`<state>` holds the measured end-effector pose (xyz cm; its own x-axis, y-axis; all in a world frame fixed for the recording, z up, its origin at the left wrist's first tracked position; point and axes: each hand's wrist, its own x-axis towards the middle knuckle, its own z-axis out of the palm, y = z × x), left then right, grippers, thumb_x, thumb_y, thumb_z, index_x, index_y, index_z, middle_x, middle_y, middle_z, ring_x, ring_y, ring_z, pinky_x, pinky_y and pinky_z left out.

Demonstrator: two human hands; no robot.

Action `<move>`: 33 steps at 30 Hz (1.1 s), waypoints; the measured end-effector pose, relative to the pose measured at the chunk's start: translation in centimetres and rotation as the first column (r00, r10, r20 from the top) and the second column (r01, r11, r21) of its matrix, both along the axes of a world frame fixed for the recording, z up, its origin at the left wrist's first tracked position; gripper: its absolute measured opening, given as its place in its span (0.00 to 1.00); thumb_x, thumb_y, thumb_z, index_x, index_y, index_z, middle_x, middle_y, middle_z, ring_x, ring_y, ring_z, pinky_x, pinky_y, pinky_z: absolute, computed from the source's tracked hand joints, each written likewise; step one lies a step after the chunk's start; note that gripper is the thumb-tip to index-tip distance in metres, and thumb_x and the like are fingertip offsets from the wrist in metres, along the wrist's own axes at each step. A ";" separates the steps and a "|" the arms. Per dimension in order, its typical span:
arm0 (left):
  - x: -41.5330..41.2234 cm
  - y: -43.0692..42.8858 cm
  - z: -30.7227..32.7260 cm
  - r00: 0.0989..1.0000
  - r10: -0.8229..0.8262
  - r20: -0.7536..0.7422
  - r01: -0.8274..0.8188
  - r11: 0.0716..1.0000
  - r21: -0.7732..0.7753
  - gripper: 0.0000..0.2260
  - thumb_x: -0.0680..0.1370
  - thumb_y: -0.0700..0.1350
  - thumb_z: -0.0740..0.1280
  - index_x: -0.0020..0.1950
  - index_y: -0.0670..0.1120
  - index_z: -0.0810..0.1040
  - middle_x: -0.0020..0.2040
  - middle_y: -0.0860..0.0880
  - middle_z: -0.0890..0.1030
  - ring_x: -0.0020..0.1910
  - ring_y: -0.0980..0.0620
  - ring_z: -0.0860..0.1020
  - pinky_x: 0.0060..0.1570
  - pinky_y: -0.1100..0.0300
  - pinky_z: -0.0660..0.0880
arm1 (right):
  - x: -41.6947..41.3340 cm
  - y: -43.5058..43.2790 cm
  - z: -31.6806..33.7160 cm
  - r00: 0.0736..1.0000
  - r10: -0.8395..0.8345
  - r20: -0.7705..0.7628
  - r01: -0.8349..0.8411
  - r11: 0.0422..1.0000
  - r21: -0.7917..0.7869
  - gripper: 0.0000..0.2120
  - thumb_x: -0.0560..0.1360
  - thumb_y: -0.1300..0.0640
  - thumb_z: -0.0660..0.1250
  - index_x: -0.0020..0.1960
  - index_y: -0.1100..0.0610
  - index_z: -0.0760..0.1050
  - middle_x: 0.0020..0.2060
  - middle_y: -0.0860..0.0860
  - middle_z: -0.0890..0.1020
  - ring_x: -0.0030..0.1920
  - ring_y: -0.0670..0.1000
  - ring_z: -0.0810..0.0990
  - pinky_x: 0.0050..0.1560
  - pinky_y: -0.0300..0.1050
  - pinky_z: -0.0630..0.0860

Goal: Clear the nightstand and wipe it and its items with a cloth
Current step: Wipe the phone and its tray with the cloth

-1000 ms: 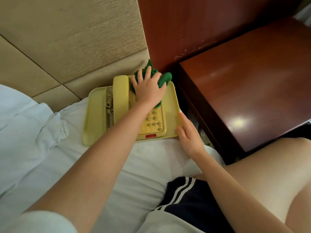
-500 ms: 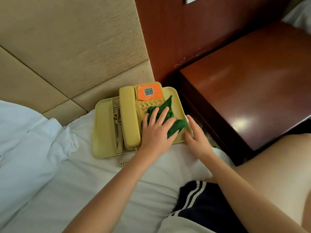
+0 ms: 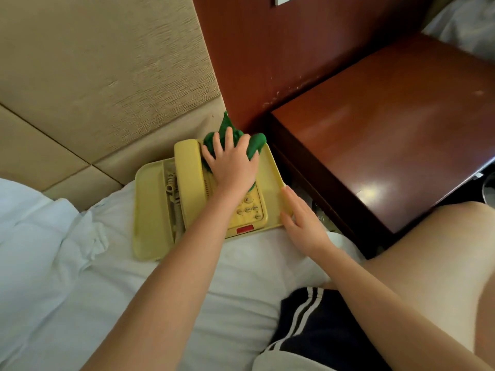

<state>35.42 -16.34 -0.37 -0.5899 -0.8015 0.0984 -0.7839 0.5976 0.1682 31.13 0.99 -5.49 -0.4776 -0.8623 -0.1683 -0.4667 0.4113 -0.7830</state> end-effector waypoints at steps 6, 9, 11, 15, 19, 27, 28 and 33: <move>5.5 5.9 -1.9 0.993 -0.040 -0.111 0.032 0.997 -0.068 0.19 0.78 0.55 0.61 0.68 0.52 0.72 0.73 0.45 0.66 0.74 0.40 0.58 0.72 0.42 0.48 | 0.2 -0.2 -0.2 1.000 -0.020 0.006 0.020 0.999 -0.028 0.27 0.79 0.63 0.55 0.76 0.56 0.54 0.76 0.49 0.55 0.75 0.46 0.51 0.74 0.39 0.48; 5.7 5.9 -2.1 0.992 -0.051 -0.111 0.043 0.996 -0.075 0.19 0.77 0.55 0.60 0.66 0.51 0.74 0.71 0.43 0.68 0.72 0.38 0.62 0.71 0.42 0.52 | 0.1 -0.2 -0.2 1.000 -0.029 0.012 0.029 1.000 -0.012 0.27 0.79 0.62 0.55 0.76 0.53 0.53 0.76 0.48 0.54 0.75 0.45 0.51 0.74 0.40 0.48; 4.7 4.4 -1.7 0.992 -0.040 -0.117 0.032 0.997 -0.073 0.19 0.79 0.55 0.60 0.67 0.50 0.73 0.72 0.43 0.68 0.73 0.39 0.60 0.72 0.43 0.49 | 0.1 -0.2 -0.1 0.999 -0.030 0.021 0.030 0.999 -0.013 0.27 0.79 0.62 0.55 0.76 0.52 0.53 0.76 0.47 0.54 0.75 0.45 0.50 0.73 0.38 0.47; 0.9 -0.3 -0.4 0.996 0.055 -0.074 -0.056 0.998 -0.010 0.20 0.80 0.56 0.56 0.71 0.52 0.68 0.75 0.46 0.62 0.75 0.43 0.54 0.73 0.47 0.43 | 0.1 -0.1 0.1 0.998 -0.036 0.057 0.037 0.999 -0.017 0.27 0.80 0.61 0.55 0.77 0.51 0.52 0.76 0.45 0.54 0.75 0.44 0.51 0.71 0.36 0.47; -1.3 -2.3 0.3 0.994 0.106 0.003 -0.106 0.994 0.026 0.20 0.80 0.56 0.56 0.71 0.53 0.66 0.76 0.46 0.59 0.75 0.42 0.52 0.72 0.43 0.43 | 0.0 0.0 0.4 0.993 -0.038 0.108 0.041 0.999 -0.024 0.27 0.80 0.61 0.55 0.77 0.51 0.52 0.76 0.45 0.54 0.75 0.44 0.51 0.73 0.39 0.49; 3.2 4.2 -1.2 0.998 -0.038 -0.043 0.036 0.998 -0.050 0.19 0.78 0.54 0.62 0.68 0.52 0.72 0.73 0.43 0.65 0.74 0.39 0.58 0.71 0.40 0.50 | 0.0 -0.2 0.4 0.990 -0.039 0.137 0.046 0.998 -0.052 0.32 0.76 0.65 0.56 0.77 0.50 0.52 0.74 0.45 0.57 0.74 0.45 0.53 0.72 0.38 0.50; 4.1 5.6 -1.7 0.997 -0.052 -0.055 0.048 0.996 -0.074 0.19 0.76 0.53 0.65 0.66 0.52 0.74 0.71 0.42 0.68 0.72 0.37 0.61 0.69 0.39 0.54 | 0.0 -0.2 0.2 0.989 -0.036 0.142 0.046 0.997 -0.066 0.32 0.76 0.65 0.56 0.77 0.50 0.53 0.75 0.45 0.58 0.75 0.45 0.54 0.73 0.40 0.51; 6.1 8.4 -2.7 0.993 -0.113 -0.019 0.110 0.986 -0.122 0.19 0.75 0.55 0.59 0.62 0.51 0.77 0.68 0.42 0.73 0.67 0.36 0.69 0.65 0.38 0.62 | -0.3 -0.3 -0.9 0.992 -0.006 0.123 0.016 0.996 -0.082 0.32 0.71 0.52 0.51 0.76 0.48 0.55 0.74 0.45 0.62 0.73 0.47 0.59 0.71 0.54 0.62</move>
